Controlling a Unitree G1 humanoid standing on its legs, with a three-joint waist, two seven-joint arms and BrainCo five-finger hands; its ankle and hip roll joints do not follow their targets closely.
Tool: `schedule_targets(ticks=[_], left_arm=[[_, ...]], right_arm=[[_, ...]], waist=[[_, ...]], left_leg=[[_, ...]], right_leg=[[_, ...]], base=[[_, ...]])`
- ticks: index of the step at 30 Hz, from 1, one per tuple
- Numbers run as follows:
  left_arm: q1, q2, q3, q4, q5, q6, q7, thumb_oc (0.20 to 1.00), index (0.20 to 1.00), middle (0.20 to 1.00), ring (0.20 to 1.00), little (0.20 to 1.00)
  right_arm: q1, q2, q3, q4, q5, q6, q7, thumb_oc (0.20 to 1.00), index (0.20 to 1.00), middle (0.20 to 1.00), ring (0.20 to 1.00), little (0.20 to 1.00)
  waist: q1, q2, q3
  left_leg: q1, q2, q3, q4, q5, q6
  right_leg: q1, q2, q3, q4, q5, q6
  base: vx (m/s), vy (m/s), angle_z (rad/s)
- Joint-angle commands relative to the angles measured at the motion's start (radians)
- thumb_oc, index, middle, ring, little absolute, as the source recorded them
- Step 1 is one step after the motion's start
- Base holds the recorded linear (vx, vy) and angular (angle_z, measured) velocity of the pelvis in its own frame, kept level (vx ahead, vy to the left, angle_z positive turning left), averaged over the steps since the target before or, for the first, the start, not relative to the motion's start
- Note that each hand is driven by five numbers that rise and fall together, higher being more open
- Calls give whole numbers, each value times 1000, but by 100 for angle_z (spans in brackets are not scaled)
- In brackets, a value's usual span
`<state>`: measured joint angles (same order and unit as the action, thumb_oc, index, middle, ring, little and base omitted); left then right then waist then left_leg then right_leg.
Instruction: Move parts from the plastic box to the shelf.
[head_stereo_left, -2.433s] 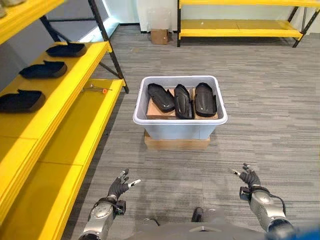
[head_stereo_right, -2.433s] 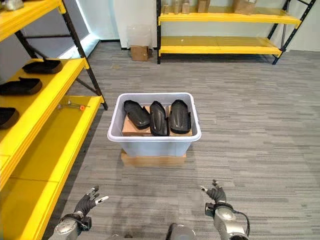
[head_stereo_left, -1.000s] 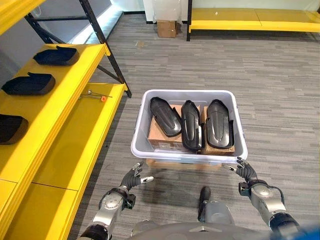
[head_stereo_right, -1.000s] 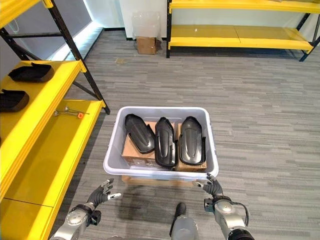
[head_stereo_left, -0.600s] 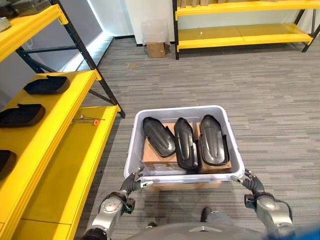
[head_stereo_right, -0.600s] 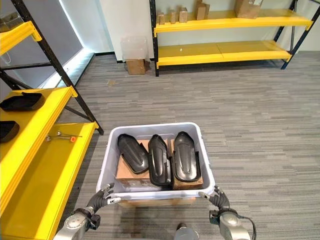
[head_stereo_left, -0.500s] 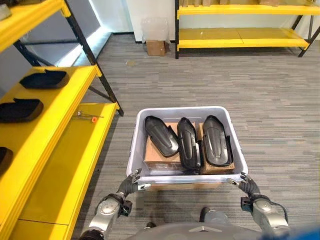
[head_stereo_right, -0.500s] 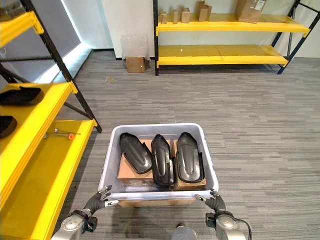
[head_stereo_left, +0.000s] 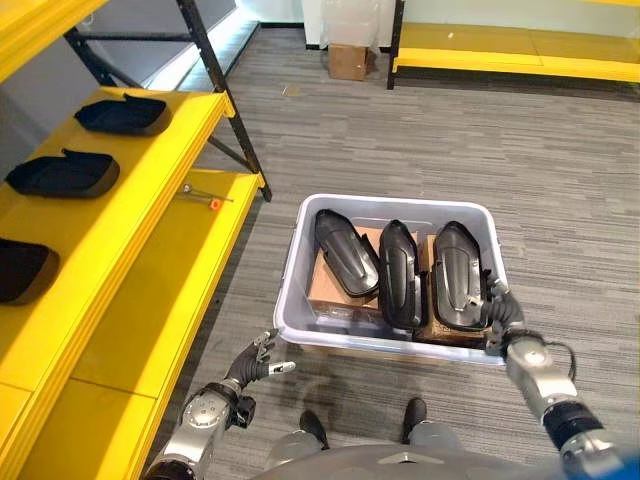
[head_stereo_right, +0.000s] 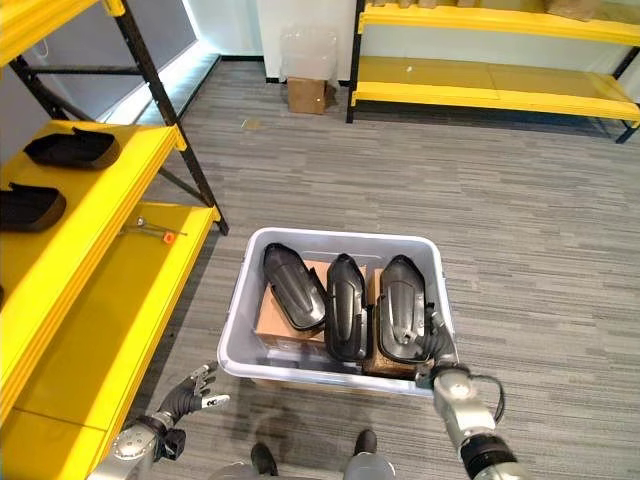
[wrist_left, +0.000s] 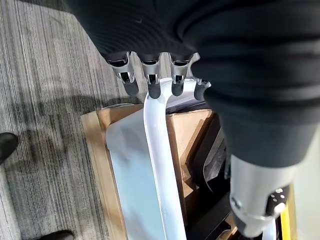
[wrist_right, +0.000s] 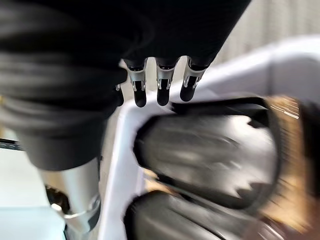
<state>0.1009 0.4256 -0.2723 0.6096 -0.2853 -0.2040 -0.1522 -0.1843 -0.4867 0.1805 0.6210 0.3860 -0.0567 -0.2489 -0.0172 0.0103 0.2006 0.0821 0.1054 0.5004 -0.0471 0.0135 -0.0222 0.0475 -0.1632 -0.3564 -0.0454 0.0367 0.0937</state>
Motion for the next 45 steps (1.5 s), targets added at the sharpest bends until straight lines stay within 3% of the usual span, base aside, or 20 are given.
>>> schedule_targets(ticks=[1, 7, 13, 20, 25, 26, 32, 38, 45], left_arm=[[-40, 43, 28, -72, -90, -56, 17, 1000, 1000, 1000, 1000, 1000], [-90, 52, 52, -113, -175, -82, 50, 1000, 1000, 1000, 1000, 1000], [-211, 55, 39, -162, -222, -77, 85, 1000, 1000, 1000, 1000, 1000], [-253, 40, -9, -121, -227, -92, 89, 1000, 1000, 1000, 1000, 1000], [-257, 38, -12, -114, -228, -96, 86, 1000, 1000, 1000, 1000, 1000], [-269, 32, -35, -105, -228, -103, 88, 1000, 1000, 1000, 1000, 1000], [-270, 31, -44, -98, -230, -108, 81, 1000, 1000, 1000, 1000, 1000], [-249, 31, -43, -111, -225, -110, 63, 1000, 1000, 1000, 1000, 1000], [-229, 24, -31, -119, -206, -103, 56, 1000, 1000, 1000, 1000, 1000]], right_arm=[[-121, -28, -30, 66, -34, -26, -65, 1000, 1000, 1000, 1000, 1000], [-235, -60, -32, 154, -33, 13, -95, 1000, 1000, 1000, 1000, 1000], [-451, -81, 42, 322, 21, 67, -115, 1000, 1000, 1000, 1000, 1000], [-546, -78, 58, 452, 93, 91, -132, 1000, 1000, 1000, 1000, 1000], [-555, -77, 57, 468, 92, 88, -124, 1000, 1000, 1000, 1000, 1000], [-578, -67, 63, 511, 116, 118, -89, 1000, 1000, 1000, 1000, 1000], [-587, -60, 77, 527, 105, 114, -47, 1000, 1000, 1000, 1000, 1000], [-600, -42, 174, 415, -54, 20, 83, 1000, 1000, 1000, 1000, 1000], [-588, -33, 264, 243, -169, 36, 73, 1000, 1000, 1000, 1000, 1000]], waist=[[40, 6, 14], [67, 24, 53], [110, 64, 161], [123, 93, 233], [125, 95, 238], [125, 110, 270], [122, 121, 290], [120, 122, 303], [111, 111, 302]], left_leg=[[-48, 72, -64, 55, 8, -44], [-91, 75, -93, 81, 10, -51], [-205, 76, -126, 135, 14, -61], [-284, 76, -128, 163, 22, -65], [-290, 75, -127, 164, 21, -65], [-316, 71, -123, 176, 21, -64], [-326, 70, -114, 176, 23, -64], [-322, 76, -97, 189, 20, -63], [-316, 86, -83, 195, 17, -64]], right_leg=[[-96, -48, -7, 170, -60, 28], [-136, -61, -27, 232, -84, 21], [-264, -106, -41, 365, -122, 7], [-357, -127, -34, 442, -145, -4], [-365, -129, -33, 448, -147, -4], [-395, -136, -29, 474, -153, -7], [-413, -135, -23, 490, -160, -12], [-415, -137, -25, 503, -166, -19], [-411, -138, -25, 497, -164, -20]], base=[[-81, -6, 27], [-70, -4, 19], [-152, -15, 22], [-113, 6, 4], [-33, 11, -4], [-82, 27, 0], [-40, 18, 1], [-9, -2, -2], [2, -1, -3]])
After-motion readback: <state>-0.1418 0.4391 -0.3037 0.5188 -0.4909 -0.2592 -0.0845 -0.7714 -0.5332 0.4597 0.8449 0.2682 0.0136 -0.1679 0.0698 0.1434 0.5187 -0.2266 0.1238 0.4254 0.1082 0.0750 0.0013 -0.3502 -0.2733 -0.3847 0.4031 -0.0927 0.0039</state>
